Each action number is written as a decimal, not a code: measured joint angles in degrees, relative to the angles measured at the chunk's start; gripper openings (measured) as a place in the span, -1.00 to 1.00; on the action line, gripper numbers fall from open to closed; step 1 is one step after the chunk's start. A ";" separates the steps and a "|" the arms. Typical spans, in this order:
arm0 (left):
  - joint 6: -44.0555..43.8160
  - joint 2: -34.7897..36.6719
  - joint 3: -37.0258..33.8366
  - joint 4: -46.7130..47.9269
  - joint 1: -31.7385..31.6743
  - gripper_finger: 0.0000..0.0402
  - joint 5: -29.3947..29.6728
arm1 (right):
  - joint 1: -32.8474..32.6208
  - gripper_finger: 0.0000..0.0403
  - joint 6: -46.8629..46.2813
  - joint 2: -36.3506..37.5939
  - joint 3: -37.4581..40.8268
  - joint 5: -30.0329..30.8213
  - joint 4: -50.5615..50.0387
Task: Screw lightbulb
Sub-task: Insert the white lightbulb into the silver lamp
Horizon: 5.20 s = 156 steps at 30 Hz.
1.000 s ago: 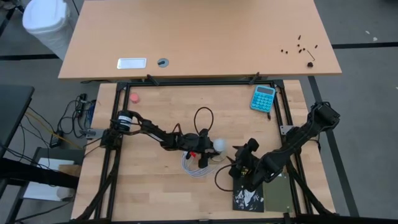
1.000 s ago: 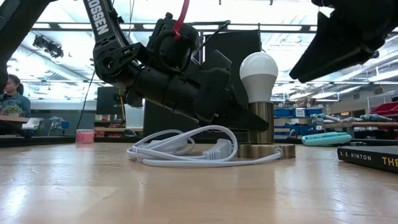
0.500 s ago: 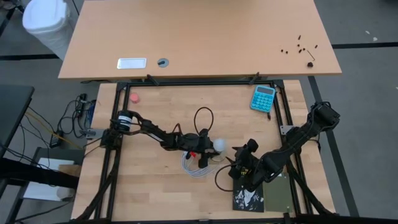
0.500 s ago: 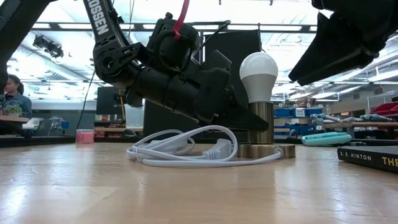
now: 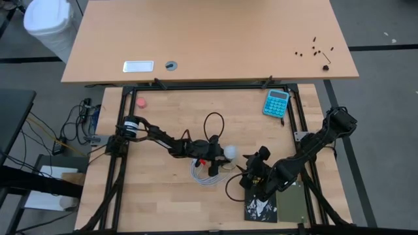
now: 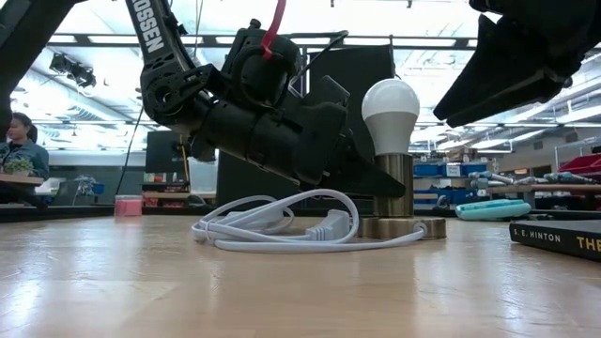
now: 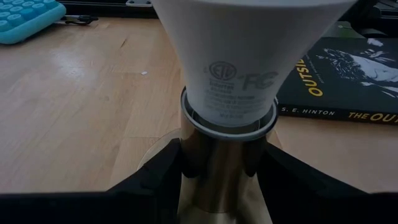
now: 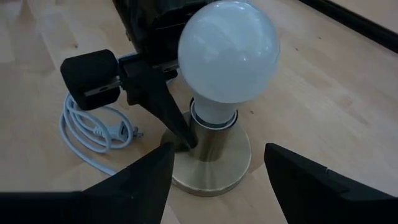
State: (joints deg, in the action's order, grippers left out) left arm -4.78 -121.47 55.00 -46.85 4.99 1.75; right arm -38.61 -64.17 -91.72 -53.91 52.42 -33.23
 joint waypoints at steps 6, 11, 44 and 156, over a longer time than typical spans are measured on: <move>-0.02 -0.02 -0.02 0.00 0.00 -0.09 0.03 | 0.00 0.30 0.27 -0.02 0.02 -0.02 0.26; 0.00 -0.02 -0.02 0.00 0.00 -0.09 0.12 | 0.00 0.30 0.31 -0.02 0.11 0.00 0.22; -0.04 -0.04 -0.02 0.13 0.00 -0.09 0.21 | 6.15 0.41 25.90 -0.06 16.43 -0.33 43.89; -1.04 -0.07 -0.04 0.97 -0.14 -0.09 1.50 | 9.12 0.22 23.53 -0.02 15.64 -3.63 44.29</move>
State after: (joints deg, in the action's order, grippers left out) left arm -5.81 -121.54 54.96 -45.88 4.85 3.24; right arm -29.49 -40.64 -91.74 -38.27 48.79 11.05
